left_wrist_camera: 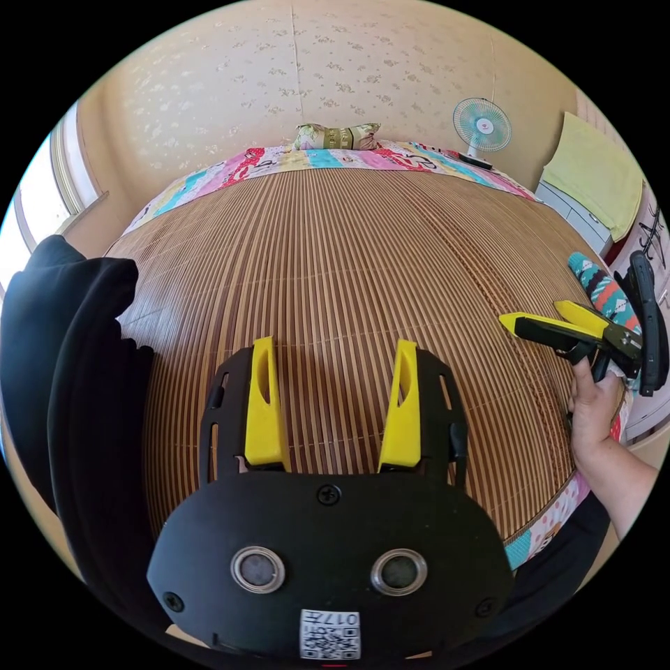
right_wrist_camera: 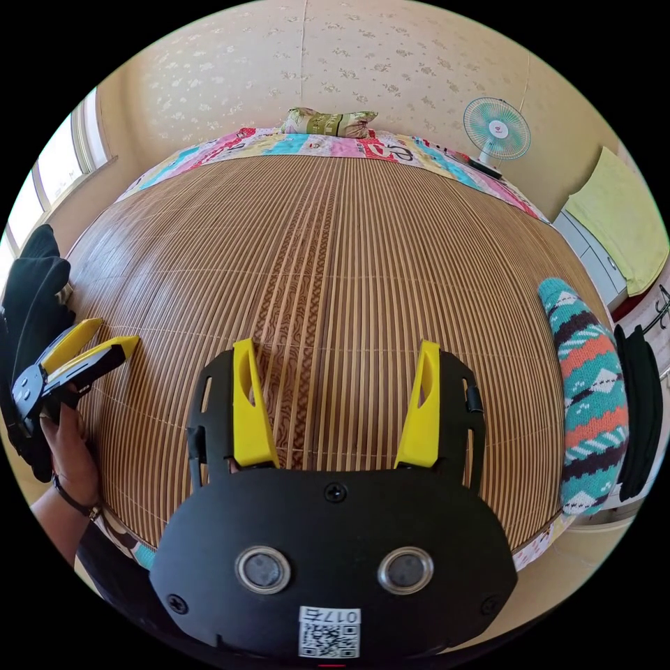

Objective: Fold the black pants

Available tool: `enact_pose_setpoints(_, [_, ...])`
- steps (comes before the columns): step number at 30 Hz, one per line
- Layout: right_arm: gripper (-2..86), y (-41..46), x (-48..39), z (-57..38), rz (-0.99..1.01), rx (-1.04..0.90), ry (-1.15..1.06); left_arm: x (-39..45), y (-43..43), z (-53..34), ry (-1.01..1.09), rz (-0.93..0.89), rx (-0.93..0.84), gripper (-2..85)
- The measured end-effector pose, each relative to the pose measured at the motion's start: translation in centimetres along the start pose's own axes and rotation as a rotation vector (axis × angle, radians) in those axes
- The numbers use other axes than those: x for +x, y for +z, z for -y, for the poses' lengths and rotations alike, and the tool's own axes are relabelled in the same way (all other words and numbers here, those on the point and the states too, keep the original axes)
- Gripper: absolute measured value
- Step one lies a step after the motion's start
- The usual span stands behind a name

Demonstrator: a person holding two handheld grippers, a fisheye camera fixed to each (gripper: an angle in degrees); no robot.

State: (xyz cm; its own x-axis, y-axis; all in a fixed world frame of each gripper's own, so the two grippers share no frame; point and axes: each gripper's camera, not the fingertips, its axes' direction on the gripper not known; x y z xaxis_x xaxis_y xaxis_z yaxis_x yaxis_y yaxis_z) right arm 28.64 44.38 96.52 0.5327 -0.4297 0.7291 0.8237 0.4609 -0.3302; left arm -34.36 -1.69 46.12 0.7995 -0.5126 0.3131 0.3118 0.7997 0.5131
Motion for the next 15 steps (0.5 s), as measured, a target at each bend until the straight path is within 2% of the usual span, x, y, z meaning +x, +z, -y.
enact_pose_setpoints(15, [26.9,-1.1,-0.9,2.6,0.024,0.008,-0.037,-0.7,0.0,-0.3,0.001,0.001,0.000,22.4])
